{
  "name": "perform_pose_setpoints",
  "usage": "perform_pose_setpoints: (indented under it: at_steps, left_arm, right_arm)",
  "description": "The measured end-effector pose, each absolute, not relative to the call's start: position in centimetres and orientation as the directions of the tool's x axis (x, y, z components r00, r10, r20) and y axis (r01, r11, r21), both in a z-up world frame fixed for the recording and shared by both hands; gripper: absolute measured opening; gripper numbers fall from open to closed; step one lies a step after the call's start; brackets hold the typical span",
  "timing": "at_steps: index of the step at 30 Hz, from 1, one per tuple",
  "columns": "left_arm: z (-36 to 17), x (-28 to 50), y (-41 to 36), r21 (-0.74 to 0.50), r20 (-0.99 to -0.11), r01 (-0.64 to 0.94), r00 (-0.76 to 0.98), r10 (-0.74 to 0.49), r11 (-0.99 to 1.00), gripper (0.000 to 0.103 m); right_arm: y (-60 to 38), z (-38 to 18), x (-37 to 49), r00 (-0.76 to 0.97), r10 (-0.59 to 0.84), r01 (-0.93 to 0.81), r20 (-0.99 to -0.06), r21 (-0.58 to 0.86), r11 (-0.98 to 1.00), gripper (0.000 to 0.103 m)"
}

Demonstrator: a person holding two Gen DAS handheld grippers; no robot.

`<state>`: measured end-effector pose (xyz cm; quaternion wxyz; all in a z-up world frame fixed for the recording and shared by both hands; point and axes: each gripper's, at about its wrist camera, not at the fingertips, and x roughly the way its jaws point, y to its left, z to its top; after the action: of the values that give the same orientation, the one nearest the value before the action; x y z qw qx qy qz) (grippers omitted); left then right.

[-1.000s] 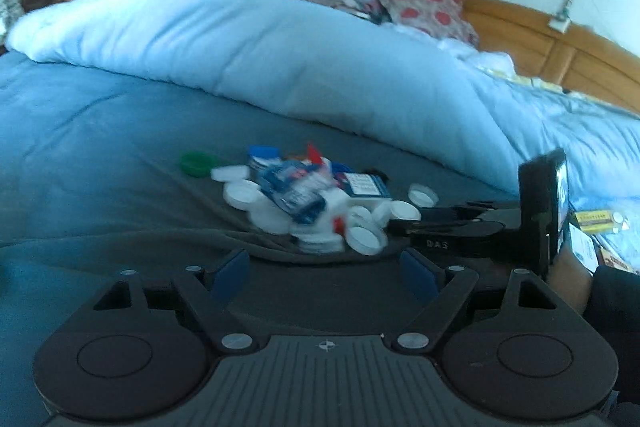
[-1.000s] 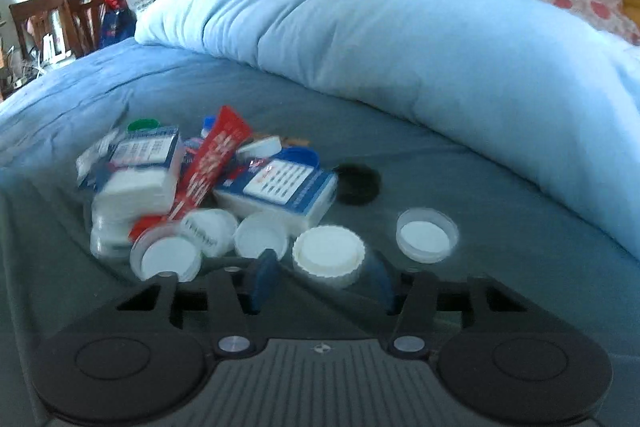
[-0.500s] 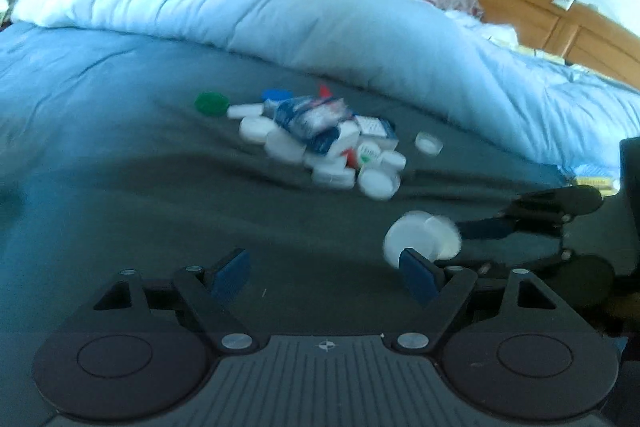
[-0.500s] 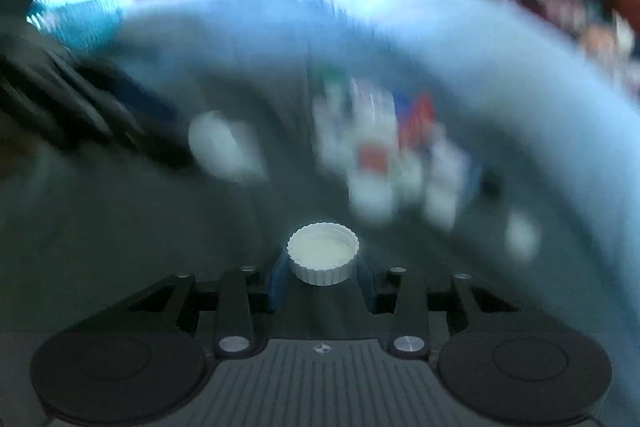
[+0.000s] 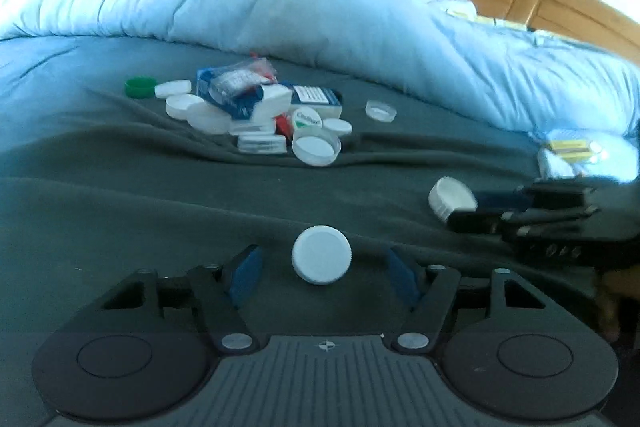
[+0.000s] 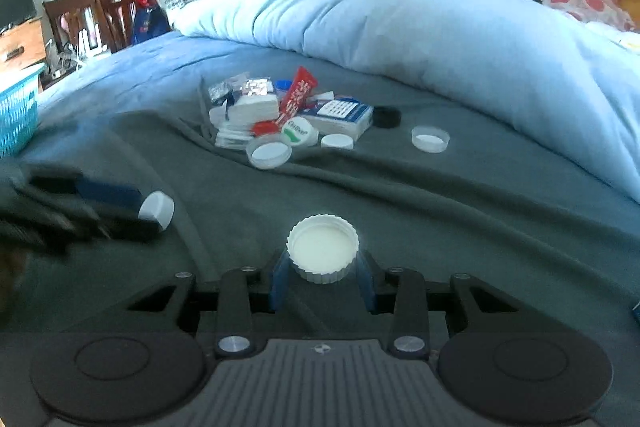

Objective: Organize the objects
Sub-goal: 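Grasp a white cap with the left tool while the right tool grasps another white cap, then carry both white caps over the basket and open both tools to release them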

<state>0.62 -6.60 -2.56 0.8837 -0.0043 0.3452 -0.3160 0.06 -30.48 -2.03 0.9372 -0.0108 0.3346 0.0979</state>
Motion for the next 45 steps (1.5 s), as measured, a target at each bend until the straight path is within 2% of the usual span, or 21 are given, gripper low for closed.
perform_pose_setpoints:
  at_steps: [1, 2, 3, 4, 8, 13, 19, 26, 31, 33, 39, 42, 43, 45]
  left_arm:
    - [-2.7, 0.6, -6.7, -0.225, -0.603, 0.551, 0.569, -0.56, 0.803, 0.066]
    - [-2.6, 0.7, -6.7, -0.229, -0.6, 0.547, 0.572, -0.559, 0.805, 0.057]
    - [-2.6, 0.8, -6.8, -0.225, -0.603, 0.542, 0.575, -0.553, 0.809, 0.04]
    - [-2.5, 0.9, -6.9, -0.218, -0.61, 0.539, 0.576, -0.545, 0.814, 0.032]
    - [-1.2, 0.6, -5.9, -0.226, -0.592, 0.506, 0.607, -0.53, 0.833, 0.032]
    - [5.2, -0.1, -1.4, -0.206, -0.494, 0.396, 0.747, -0.445, 0.895, 0.032]
    - [13.8, -2.0, 7.0, -0.133, -0.377, 0.148, 0.907, -0.188, 0.98, 0.032]
    - [20.2, -5.8, 18.9, -0.147, -0.302, -0.144, 0.949, 0.094, 0.979, 0.032]
    - [21.8, -8.2, 26.3, -0.162, -0.318, -0.328, 0.91, 0.266, 0.931, 0.032]
    - [21.5, -8.9, 28.9, -0.174, -0.357, -0.382, 0.883, 0.304, 0.907, 0.032]
    - [20.2, -9.2, 32.6, -0.162, -0.448, -0.425, 0.835, 0.318, 0.89, 0.032]
    - [19.2, -8.8, 33.8, -0.172, -0.478, -0.425, 0.825, 0.302, 0.889, 0.032]
    - [18.8, -8.6, 33.9, -0.175, -0.484, -0.423, 0.824, 0.297, 0.889, 0.032]
    - [18.5, -8.7, 33.8, -0.173, -0.49, -0.422, 0.821, 0.294, 0.89, 0.032]
  right_arm:
    - [-30.7, -1.9, 0.1, 0.76, 0.175, -0.183, -0.626, 0.051, 0.982, 0.039]
    - [-30.8, -2.0, 0.2, 0.762, 0.175, -0.18, -0.624, 0.057, 0.982, 0.039]
    - [-30.8, -2.0, 0.4, 0.764, 0.173, -0.176, -0.621, 0.057, 0.983, 0.039]
    - [-30.7, -2.0, 0.5, 0.767, 0.172, -0.175, -0.619, 0.057, 0.983, 0.039]
    - [-29.9, -0.7, 0.4, 0.782, 0.175, -0.174, -0.598, 0.061, 0.983, 0.039]
    - [-26.7, 3.6, 1.3, 0.814, 0.227, -0.235, -0.534, 0.054, 0.97, 0.039]
    - [-18.6, 12.0, 3.5, 0.835, 0.392, -0.396, -0.386, 0.073, 0.915, 0.039]
    - [-7.0, 20.8, 5.0, 0.753, 0.598, -0.603, -0.275, 0.078, 0.794, 0.039]
    - [0.9, 24.3, 5.3, 0.648, 0.709, -0.714, -0.279, 0.102, 0.693, 0.039]
    - [3.6, 25.1, 5.1, 0.611, 0.735, -0.745, -0.296, 0.1, 0.66, 0.039]
    - [10.0, 24.9, 4.1, 0.523, 0.769, -0.797, -0.368, 0.111, 0.594, 0.039]
    - [11.6, 23.8, 3.6, 0.506, 0.765, -0.8, -0.398, 0.116, 0.589, 0.032]
    - [12.2, 23.5, 3.8, 0.505, 0.763, -0.798, -0.404, 0.12, 0.591, 0.026]
    - [12.5, 23.1, 3.5, 0.505, 0.758, -0.795, -0.413, 0.12, 0.595, 0.025]
